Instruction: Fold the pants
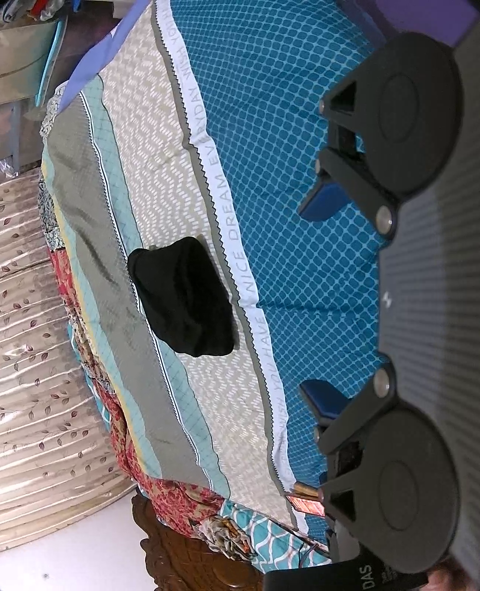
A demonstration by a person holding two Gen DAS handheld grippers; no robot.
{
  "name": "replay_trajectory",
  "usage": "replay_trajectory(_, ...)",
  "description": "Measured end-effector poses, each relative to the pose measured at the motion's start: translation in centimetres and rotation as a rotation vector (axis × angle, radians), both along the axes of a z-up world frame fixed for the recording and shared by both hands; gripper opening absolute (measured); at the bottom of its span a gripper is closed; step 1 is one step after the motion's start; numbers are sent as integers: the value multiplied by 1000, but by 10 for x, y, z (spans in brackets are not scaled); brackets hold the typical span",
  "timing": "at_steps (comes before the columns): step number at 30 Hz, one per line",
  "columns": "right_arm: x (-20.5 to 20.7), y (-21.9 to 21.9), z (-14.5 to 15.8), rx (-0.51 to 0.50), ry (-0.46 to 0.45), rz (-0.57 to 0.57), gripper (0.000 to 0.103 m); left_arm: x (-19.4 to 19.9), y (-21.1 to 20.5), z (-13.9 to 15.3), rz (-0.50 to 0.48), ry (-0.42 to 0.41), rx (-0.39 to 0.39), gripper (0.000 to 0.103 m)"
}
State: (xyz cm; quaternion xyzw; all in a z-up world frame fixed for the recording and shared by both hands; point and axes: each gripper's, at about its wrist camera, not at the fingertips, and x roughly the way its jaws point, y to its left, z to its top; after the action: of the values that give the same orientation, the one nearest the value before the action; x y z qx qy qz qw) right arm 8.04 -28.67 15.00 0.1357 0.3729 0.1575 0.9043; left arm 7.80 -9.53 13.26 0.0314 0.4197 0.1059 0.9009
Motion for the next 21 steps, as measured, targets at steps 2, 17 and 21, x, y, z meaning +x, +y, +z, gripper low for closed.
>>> replay_trajectory(2, -3, 1, 2, 3, -22, 5, 102, -1, 1, 2, 2, -11, 1, 103)
replay_trajectory(17, -8, 8, 7, -29, -81, 16, 103, -5, 13, 9, 44, -74, -12, 103)
replay_trajectory(21, -10, 6, 8, -15, -98, 14, 103, -8, 10, 11, 33, -90, 16, 103)
